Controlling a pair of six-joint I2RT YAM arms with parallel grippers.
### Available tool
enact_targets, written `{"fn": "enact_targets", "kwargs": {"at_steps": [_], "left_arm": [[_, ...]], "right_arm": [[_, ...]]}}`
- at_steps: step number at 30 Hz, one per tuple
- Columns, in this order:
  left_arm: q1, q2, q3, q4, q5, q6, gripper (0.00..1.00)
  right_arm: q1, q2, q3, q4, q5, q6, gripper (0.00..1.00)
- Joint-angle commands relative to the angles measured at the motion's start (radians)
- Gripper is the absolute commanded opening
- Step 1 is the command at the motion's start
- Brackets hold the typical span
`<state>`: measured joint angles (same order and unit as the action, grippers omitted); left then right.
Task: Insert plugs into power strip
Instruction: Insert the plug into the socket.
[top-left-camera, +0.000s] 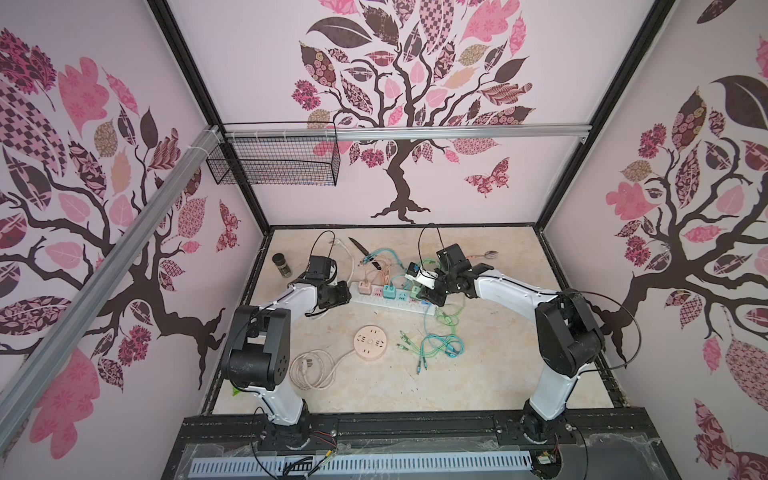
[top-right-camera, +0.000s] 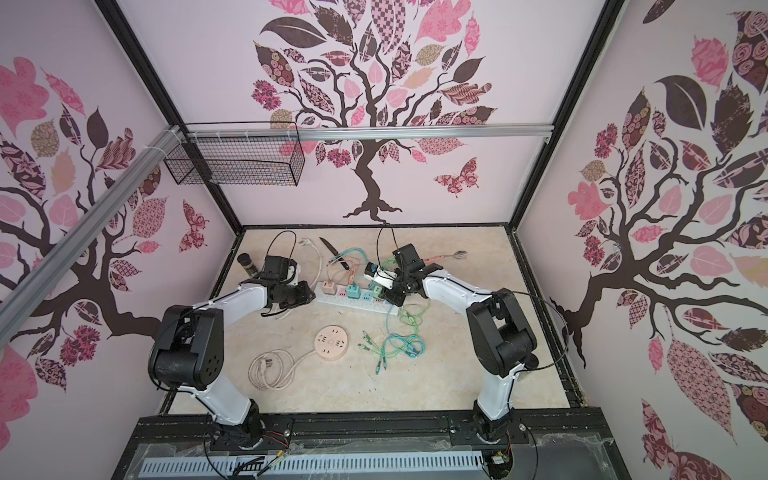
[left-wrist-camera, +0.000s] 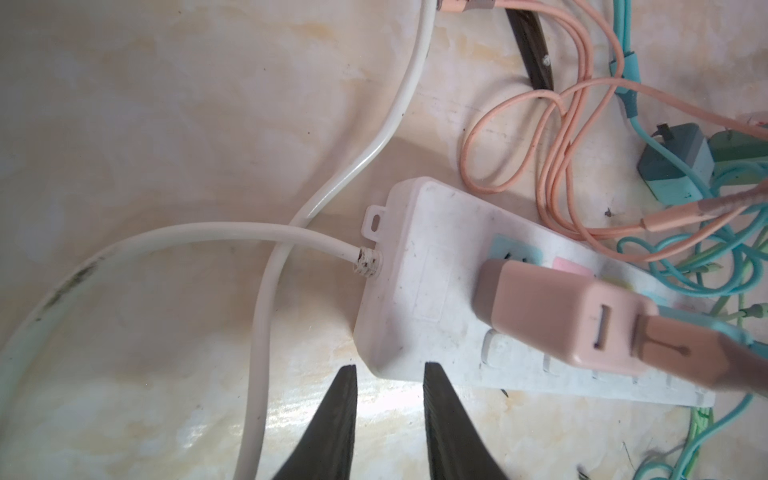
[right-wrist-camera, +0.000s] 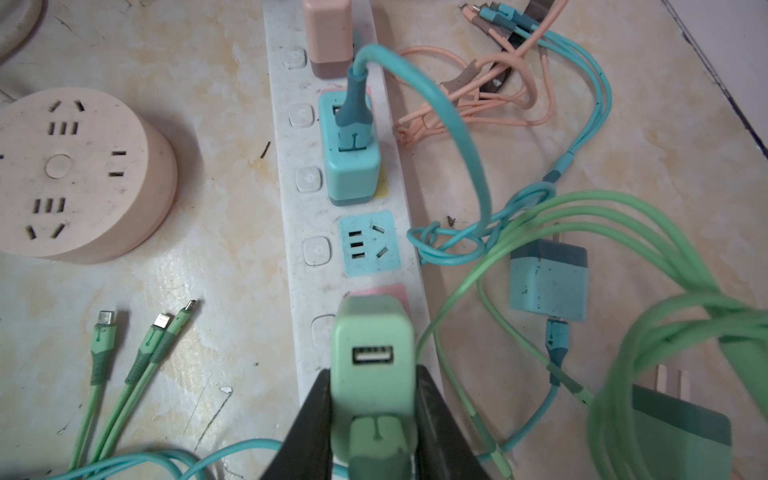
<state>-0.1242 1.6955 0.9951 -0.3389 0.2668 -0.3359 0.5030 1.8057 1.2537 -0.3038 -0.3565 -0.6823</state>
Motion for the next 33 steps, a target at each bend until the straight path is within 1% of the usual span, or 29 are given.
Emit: {"fn": "enact_targets", "kwargs": {"at_steps": [1,14,33], "left_arm": [[0.002,0.025,0.044,-0.005,-0.002,0.017,0.3],[0.002,0.064,0.048,-0.01,-0.001,0.017,0.27],[0.001,0.075,0.05,-0.017,-0.008,0.018,0.26]], "right_arm": [[0.009,0.023,0.04,-0.02,-0.012,-0.014,0.11],[0.021,0.039,0.044,-0.01,0.004,-0.027,0.11],[0.024,0.074,0.067,-0.022,0.039,-0.055,0.11]]}}
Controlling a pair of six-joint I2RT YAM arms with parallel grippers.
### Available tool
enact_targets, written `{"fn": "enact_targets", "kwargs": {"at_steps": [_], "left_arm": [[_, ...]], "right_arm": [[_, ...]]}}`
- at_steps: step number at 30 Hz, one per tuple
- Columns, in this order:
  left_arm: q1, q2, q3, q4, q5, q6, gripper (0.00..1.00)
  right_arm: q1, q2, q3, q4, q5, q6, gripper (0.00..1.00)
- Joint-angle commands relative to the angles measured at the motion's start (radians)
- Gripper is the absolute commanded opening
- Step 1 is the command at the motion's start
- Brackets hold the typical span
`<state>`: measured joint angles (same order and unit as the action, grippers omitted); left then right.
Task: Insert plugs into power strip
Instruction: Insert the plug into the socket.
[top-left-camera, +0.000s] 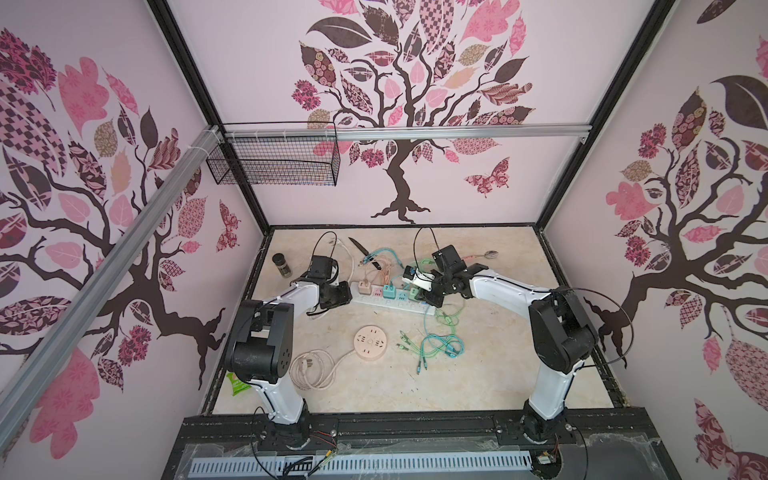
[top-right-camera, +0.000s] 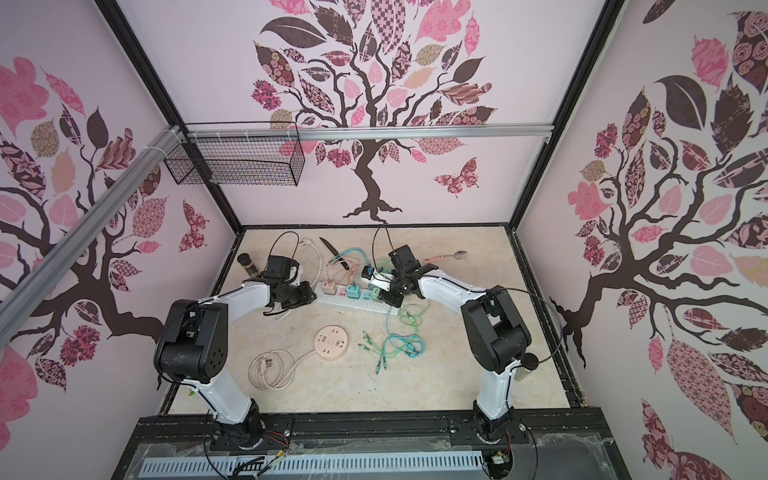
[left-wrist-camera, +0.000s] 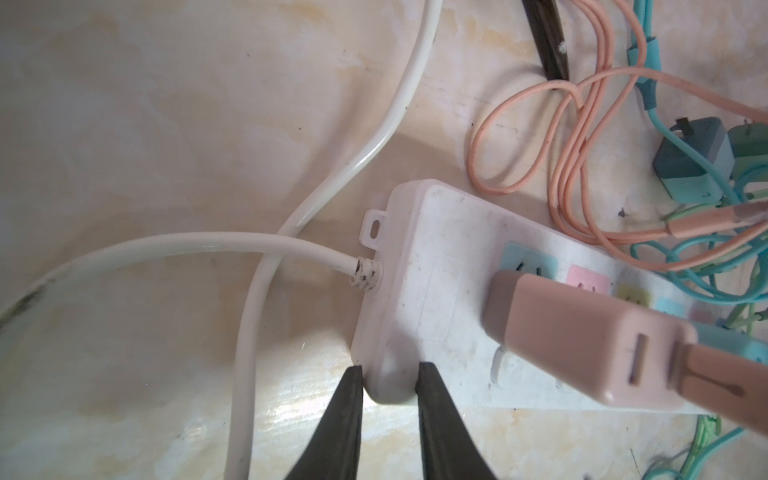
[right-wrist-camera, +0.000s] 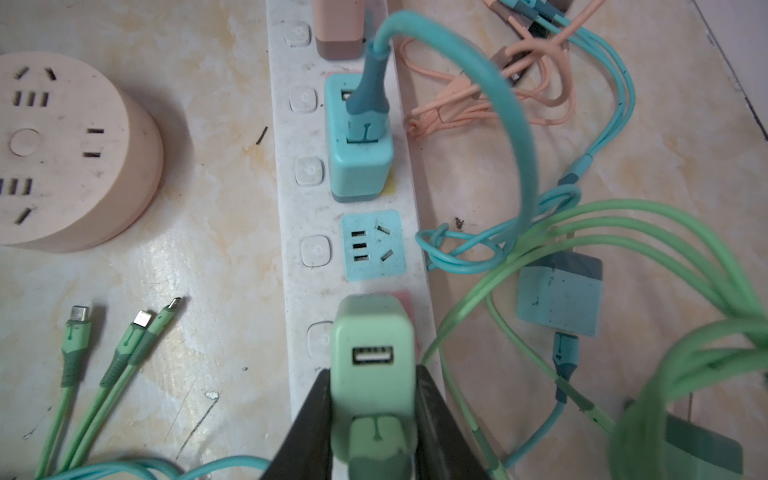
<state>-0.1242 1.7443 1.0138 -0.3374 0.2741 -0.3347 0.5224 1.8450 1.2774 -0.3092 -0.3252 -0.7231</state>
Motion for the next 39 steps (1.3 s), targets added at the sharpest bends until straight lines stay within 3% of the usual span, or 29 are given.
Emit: {"fn": "enact_targets", "kwargs": {"at_steps": [1,17,39], "left_arm": [[0.0,0.025,0.032,-0.018,-0.015,0.017,0.26],[0.0,0.015,0.032,-0.023,-0.019,0.016,0.26],[0.002,0.01,0.03,-0.023,-0.021,0.005,0.25]], "right_arm": [[0.004,0.036,0.044,-0.018,0.008,-0.015,0.11],[0.005,0.08,0.061,-0.052,0.058,-0.068,0.1],[0.005,0.031,0.005,-0.042,0.015,-0.056,0.1]]}}
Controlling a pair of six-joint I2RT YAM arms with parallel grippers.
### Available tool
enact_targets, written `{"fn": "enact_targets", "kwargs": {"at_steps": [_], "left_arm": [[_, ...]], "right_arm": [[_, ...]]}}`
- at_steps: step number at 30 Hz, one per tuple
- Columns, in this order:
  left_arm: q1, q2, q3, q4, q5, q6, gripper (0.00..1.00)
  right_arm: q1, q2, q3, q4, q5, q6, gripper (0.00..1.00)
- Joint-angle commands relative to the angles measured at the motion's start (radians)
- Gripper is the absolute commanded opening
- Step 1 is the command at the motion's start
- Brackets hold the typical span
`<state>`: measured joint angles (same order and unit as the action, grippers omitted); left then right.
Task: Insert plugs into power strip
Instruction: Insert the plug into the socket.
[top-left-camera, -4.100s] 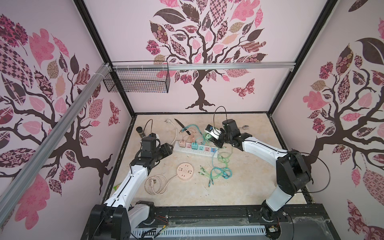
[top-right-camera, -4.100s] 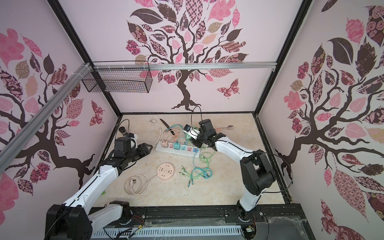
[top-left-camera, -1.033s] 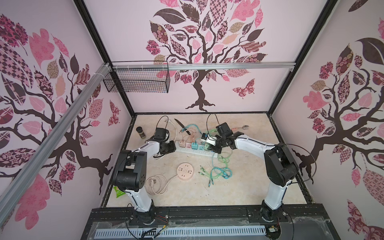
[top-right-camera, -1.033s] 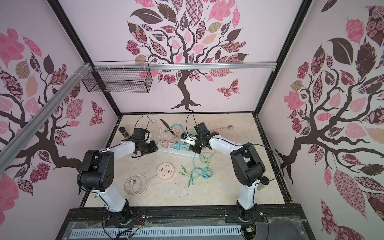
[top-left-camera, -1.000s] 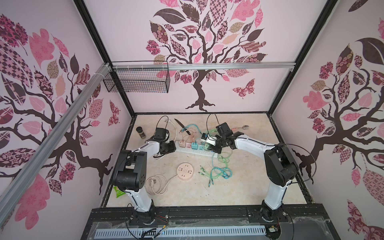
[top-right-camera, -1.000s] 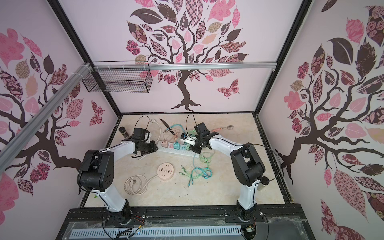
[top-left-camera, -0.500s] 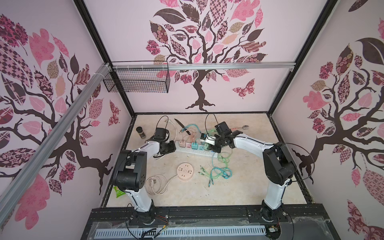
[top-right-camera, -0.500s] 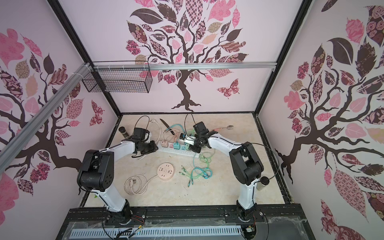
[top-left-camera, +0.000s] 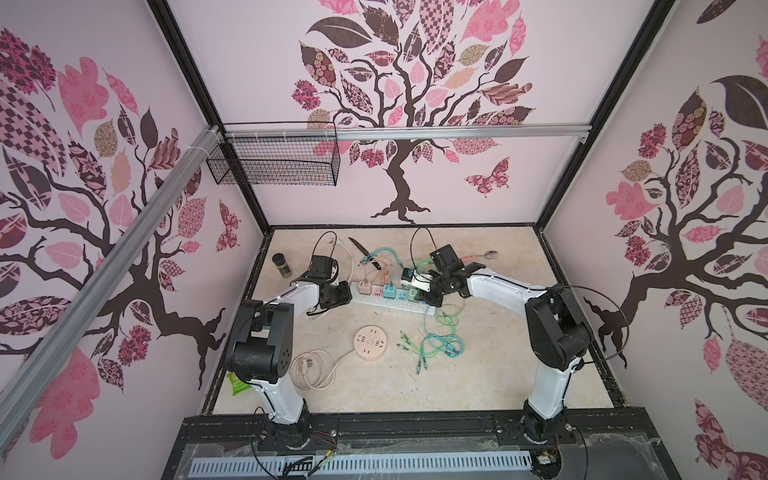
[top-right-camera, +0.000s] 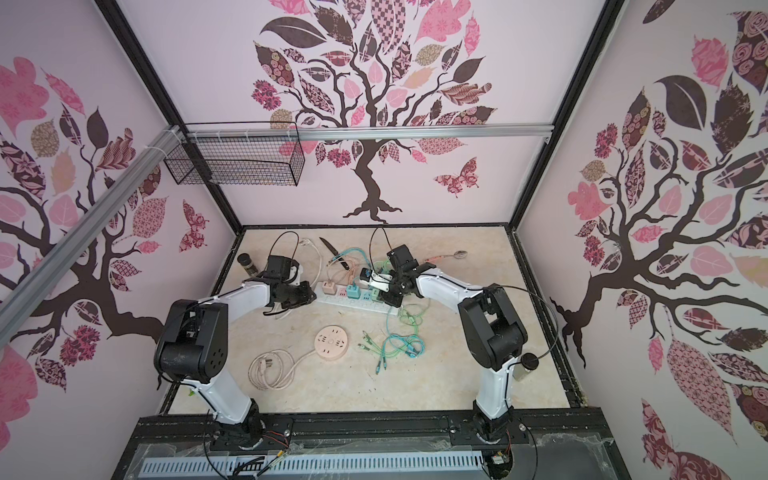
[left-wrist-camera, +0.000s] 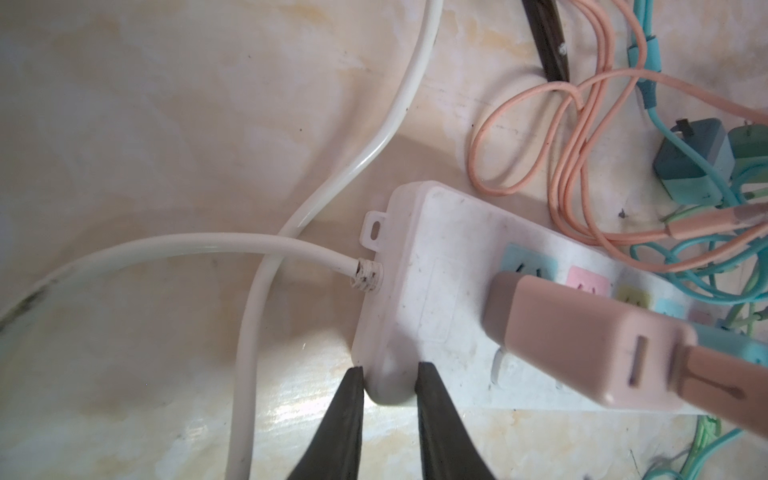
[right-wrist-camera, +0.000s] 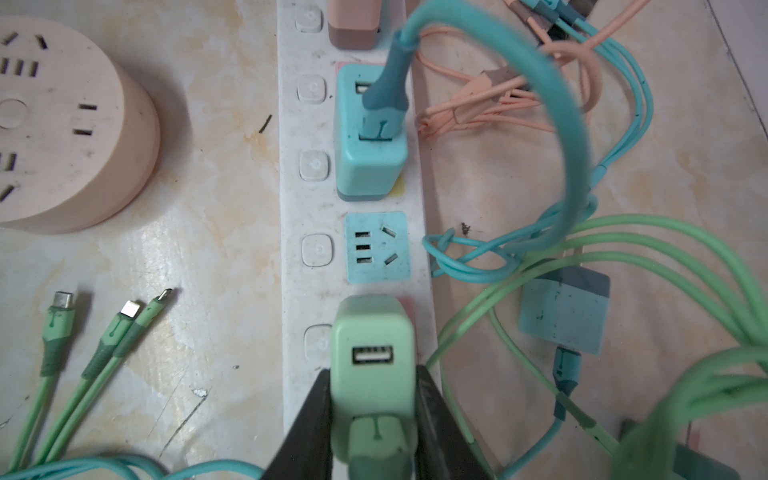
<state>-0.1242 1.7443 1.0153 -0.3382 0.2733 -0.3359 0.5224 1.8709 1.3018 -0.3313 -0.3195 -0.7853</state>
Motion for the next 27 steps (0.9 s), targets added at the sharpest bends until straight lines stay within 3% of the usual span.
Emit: {"fn": "enact_targets", "kwargs": {"at_steps": [1,27], "left_arm": [[0.0,0.009,0.028,-0.021,-0.02,0.006,0.25],[0.002,-0.02,0.02,-0.018,-0.025,-0.004,0.25]], "right_arm": [[0.005,0.005,-0.02,-0.019,0.01,0.008,0.1],[0.004,0.121,0.04,-0.078,0.085,-0.014,0.09]]}}
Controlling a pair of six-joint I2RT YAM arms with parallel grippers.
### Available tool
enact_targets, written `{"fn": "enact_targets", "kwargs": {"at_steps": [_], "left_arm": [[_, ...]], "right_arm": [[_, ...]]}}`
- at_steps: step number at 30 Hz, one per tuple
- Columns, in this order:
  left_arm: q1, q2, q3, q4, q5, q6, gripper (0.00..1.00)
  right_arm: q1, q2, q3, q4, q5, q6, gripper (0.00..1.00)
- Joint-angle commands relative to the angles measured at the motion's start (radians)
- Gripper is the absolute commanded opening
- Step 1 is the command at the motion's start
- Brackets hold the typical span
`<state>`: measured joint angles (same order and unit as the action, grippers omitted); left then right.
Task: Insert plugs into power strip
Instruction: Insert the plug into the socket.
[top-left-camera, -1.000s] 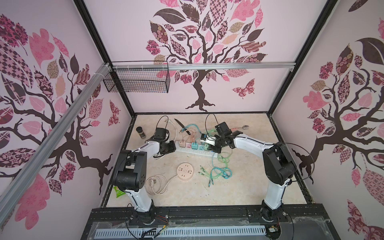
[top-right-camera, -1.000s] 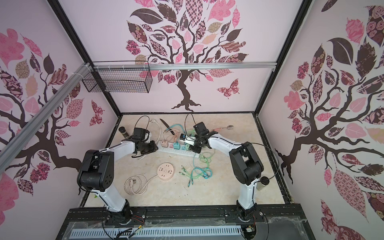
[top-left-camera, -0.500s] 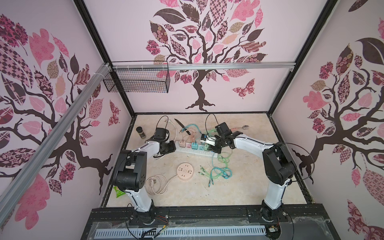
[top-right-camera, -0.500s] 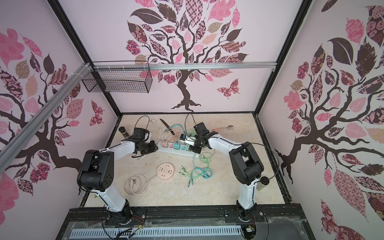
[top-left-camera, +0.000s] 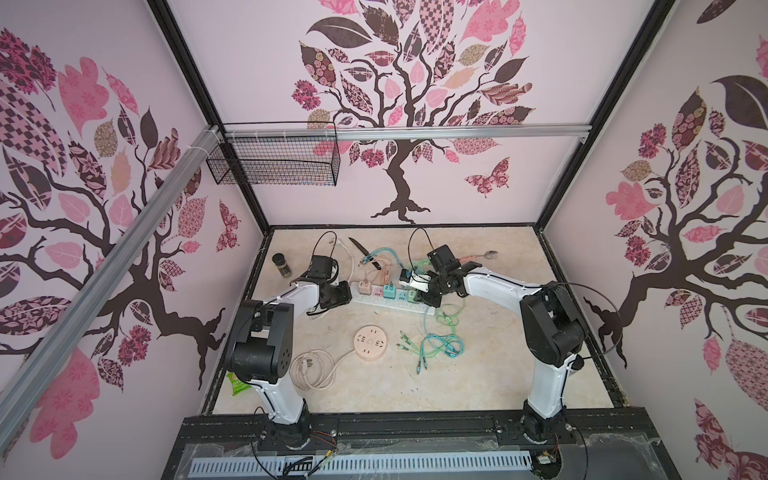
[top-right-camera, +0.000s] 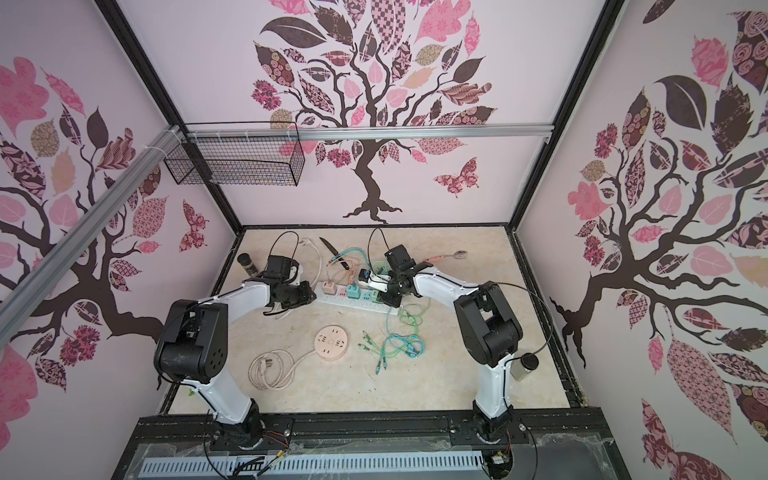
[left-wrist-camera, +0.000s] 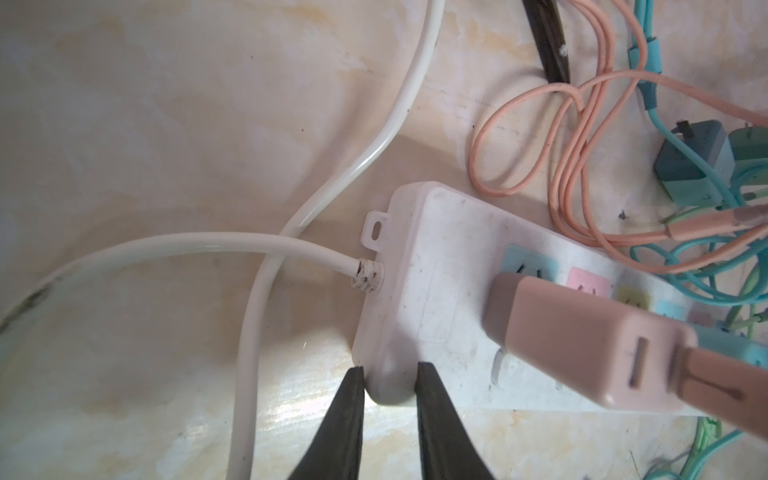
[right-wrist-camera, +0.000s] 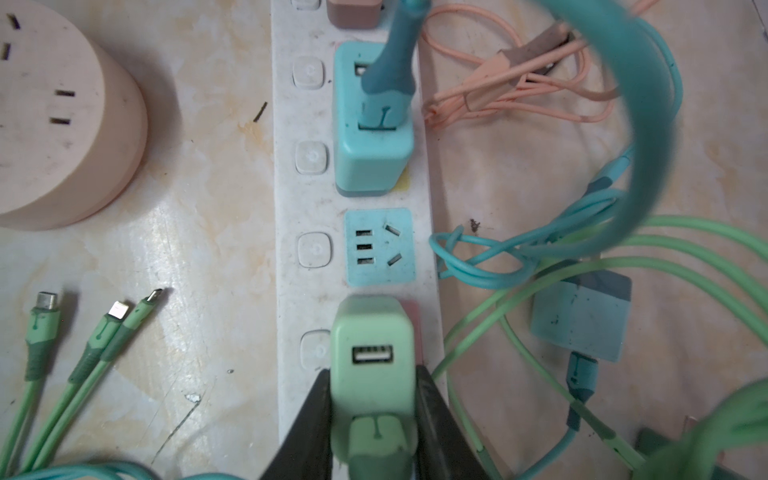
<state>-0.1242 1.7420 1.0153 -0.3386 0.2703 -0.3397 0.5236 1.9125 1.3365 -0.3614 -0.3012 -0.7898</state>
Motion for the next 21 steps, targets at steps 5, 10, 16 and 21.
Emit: {"fn": "enact_targets", "kwargs": {"at_steps": [5,10,16,21], "left_arm": [[0.003,-0.03,0.019,-0.019,-0.023,-0.005,0.25],[0.004,-0.047,0.016,-0.017,-0.018,-0.014,0.25],[0.003,-0.061,0.017,-0.021,-0.013,-0.022,0.25],[0.004,-0.089,0.018,-0.033,-0.014,-0.027,0.26]], "right_arm": [[0.003,0.09,0.006,-0.053,0.076,-0.009,0.09],[-0.005,0.097,0.006,-0.049,0.082,-0.005,0.1],[-0.021,0.115,0.017,-0.046,0.074,-0.002,0.11],[-0.023,0.13,0.02,-0.053,0.073,0.0,0.13]]}}
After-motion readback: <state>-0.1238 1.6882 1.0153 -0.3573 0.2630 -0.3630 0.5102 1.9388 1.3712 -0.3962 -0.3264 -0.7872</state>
